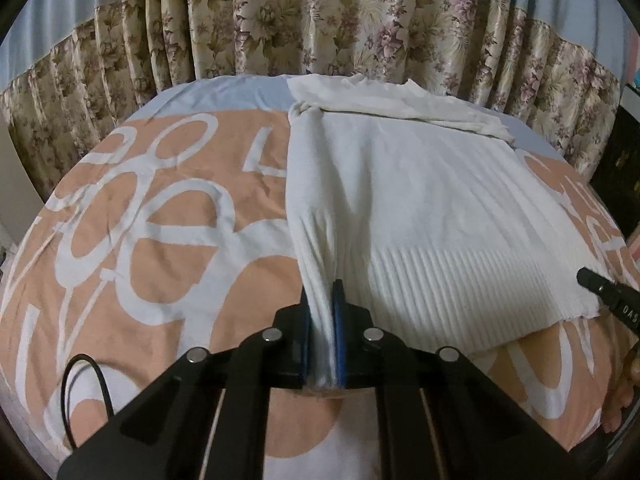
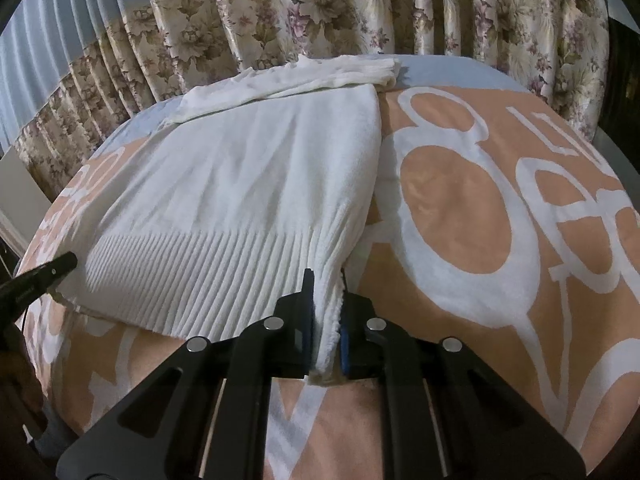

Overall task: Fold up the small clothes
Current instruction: 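Lift the ribbed hem with both grippers and fold it toward the collar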

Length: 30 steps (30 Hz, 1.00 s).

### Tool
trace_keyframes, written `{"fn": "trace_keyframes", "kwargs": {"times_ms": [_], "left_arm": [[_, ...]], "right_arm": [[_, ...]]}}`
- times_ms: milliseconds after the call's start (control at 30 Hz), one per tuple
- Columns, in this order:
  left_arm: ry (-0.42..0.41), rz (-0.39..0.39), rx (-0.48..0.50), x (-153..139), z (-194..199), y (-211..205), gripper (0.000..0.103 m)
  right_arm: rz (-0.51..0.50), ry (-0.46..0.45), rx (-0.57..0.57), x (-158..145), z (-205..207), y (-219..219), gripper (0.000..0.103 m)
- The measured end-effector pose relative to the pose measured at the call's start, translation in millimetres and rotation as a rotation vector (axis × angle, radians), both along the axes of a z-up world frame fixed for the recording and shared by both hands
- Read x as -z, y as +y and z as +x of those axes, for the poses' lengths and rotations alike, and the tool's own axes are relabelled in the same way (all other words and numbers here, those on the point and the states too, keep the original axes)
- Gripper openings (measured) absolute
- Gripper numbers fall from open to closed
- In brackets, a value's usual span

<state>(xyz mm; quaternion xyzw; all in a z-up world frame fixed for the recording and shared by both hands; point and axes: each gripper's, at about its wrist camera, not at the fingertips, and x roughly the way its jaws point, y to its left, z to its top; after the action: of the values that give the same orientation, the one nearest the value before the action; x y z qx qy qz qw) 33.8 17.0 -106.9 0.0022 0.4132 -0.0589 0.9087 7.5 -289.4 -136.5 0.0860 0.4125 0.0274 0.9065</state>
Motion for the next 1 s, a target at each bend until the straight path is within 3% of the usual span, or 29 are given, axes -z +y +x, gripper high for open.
{"fn": "trace_keyframes", "kwargs": {"times_ms": [300,467,667,1000], "left_arm": [[0.003,0.023,0.021,-18,-32,10,0.009],[-0.019,-0.009,0.005,-38,-42,16,0.009],[-0.082,-0.016,-0.021,-56,-18,14,0.009],[-0.167,-0.026,-0.019,-86,54,4,0.009]], "right_arm": [[0.011,-0.006,-0.031,-17,-25,4,0.009],[0.022,-0.013,-0.045,-33,-47,5,0.009],[0.027,-0.075,-0.046,-64,-46,5,0.009],[0.002,-0.096,-0.03,-86,18,0,0.01]]}}
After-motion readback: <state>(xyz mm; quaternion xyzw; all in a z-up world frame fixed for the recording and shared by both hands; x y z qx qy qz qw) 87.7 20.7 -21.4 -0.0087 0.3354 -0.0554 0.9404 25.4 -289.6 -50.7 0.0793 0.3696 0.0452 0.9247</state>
